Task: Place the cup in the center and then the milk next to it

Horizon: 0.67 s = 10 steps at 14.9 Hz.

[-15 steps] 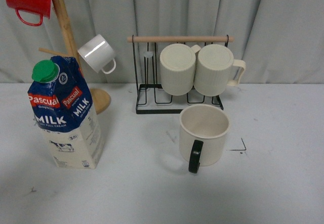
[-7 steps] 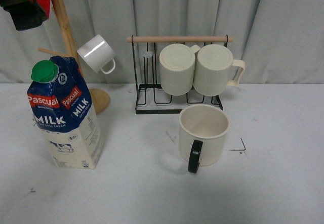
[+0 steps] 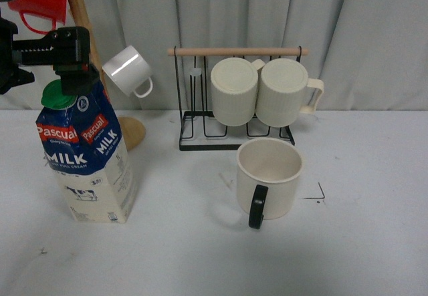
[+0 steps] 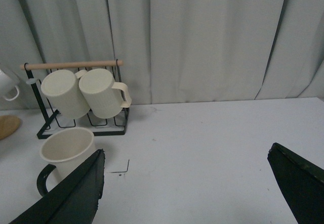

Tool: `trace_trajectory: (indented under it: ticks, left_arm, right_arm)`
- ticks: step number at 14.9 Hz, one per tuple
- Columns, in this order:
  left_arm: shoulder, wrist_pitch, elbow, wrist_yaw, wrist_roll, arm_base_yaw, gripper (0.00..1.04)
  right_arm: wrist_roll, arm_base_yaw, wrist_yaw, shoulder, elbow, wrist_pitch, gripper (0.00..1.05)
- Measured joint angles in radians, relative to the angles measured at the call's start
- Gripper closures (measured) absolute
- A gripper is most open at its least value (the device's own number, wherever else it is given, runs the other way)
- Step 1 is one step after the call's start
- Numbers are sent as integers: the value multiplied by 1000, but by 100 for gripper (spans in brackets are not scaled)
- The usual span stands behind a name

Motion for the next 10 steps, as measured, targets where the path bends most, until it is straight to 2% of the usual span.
trace_trajectory:
  ticks: [5,6,8,10]
  left_arm:
    - [49,-40,2,-12,22,-16,7]
    - [56,-50,2,-13,27,-24,12]
    - [58,-55,4,-13,32,-36,33]
    - [58,-64,16,-21,39,-47,61]
  right_arm:
    - [0,0,0,0,0,0,6]
    - [0,0,0,0,0,0,6]
    - [0,0,0,0,0,0,6]
    - [0,0,0,0,0,0,6]
